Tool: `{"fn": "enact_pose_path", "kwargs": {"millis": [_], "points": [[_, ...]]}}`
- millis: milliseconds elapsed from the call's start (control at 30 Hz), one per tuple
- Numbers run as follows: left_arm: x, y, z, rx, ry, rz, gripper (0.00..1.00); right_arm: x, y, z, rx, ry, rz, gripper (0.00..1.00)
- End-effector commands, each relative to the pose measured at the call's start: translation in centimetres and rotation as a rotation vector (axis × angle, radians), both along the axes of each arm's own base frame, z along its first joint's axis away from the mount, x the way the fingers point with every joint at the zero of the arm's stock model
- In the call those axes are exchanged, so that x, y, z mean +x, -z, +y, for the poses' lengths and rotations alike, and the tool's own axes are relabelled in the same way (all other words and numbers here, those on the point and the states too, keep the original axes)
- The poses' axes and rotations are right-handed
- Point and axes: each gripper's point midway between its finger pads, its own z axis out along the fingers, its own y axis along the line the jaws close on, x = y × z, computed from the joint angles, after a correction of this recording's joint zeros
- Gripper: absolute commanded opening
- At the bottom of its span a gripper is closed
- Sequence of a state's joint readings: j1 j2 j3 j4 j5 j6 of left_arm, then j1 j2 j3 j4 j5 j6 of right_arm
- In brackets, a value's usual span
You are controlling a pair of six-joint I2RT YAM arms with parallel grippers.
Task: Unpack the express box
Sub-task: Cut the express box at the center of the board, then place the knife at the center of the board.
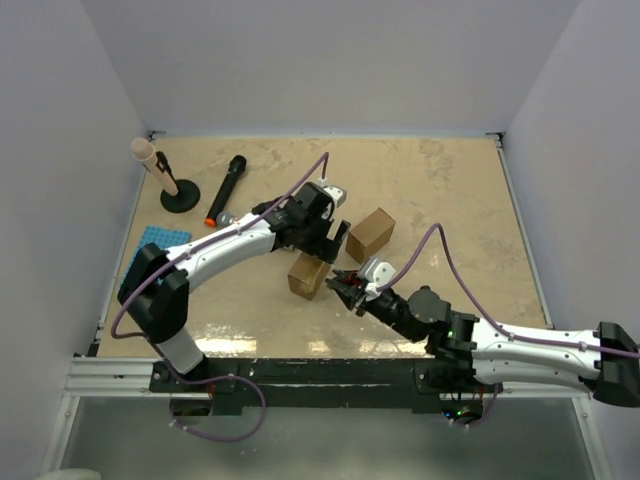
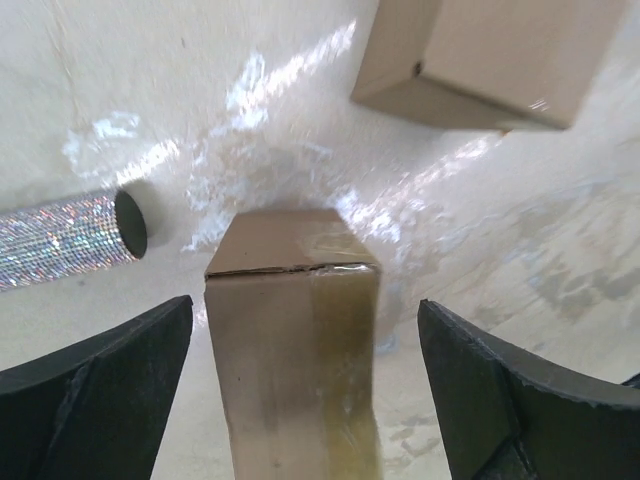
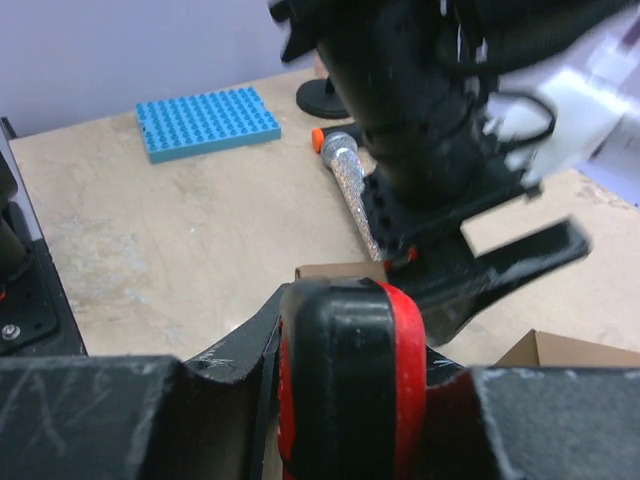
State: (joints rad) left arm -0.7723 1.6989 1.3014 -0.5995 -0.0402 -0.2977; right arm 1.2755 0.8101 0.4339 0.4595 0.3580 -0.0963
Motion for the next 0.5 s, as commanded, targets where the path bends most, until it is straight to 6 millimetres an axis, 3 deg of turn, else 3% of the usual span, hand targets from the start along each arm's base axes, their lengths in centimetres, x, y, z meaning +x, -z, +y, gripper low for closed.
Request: {"fn": "enact_pose_path", "kwargs": {"millis": [0, 100, 133, 167, 233, 267, 333, 367, 400, 433, 467], "points": [[1.9, -5.8, -1.4, -0.169, -0.037, -0.156, 1.0, 0.1, -2.8, -0.4, 0.066, 0.017, 0.001, 0.0], [2.9, -8.5, 0.0, -0.201, -0.121, -0.264, 1.0, -0.2, -4.0, -0.9, 0.111, 0.01, 0.005, 0.0], [3.3, -9.4, 0.8, -0.213, -0.159, -0.301, 1.0, -0.5, -5.4, -1.0, 0.174, 0.001, 0.026, 0.0], [3.7, -11.7, 2.5, -0.238, -0.223, -0.375, 1.0, -0.5, -6.1, -1.1, 0.208, 0.003, 0.043, 0.0], [4.8, -12.5, 5.5, -0.286, -0.345, -0.43, 0.99, 0.6, -7.8, -1.6, 0.318, 0.092, 0.176, 0.0], [4.4, -14.6, 6.4, -0.355, -0.356, -0.465, 0.98, 1.6, -7.0, -0.9, 0.287, 0.117, 0.217, 0.0], [5.0, -15.3, 8.1, -0.45, -0.366, -0.506, 0.98, 1.2, -8.3, 1.5, 0.263, 0.016, 0.288, 0.0], [3.4, -17.4, 7.1, -0.563, -0.263, -0.515, 0.99, 2.2, -7.1, 2.9, 0.212, 0.017, 0.33, 0.0], [2.7, -17.1, 6.5, -0.625, -0.196, -0.527, 0.98, 2.1, -6.9, 4.0, 0.186, -0.014, 0.357, 0.0], [2.2, -18.5, 6.1, -0.688, -0.142, -0.559, 0.98, 1.9, -8.6, 4.9, 0.201, -0.057, 0.371, 0.0], [0.3, -19.5, 5.1, -0.751, -0.044, -0.551, 0.99, 1.3, -8.9, 5.8, 0.194, -0.122, 0.385, 0.0]]}}
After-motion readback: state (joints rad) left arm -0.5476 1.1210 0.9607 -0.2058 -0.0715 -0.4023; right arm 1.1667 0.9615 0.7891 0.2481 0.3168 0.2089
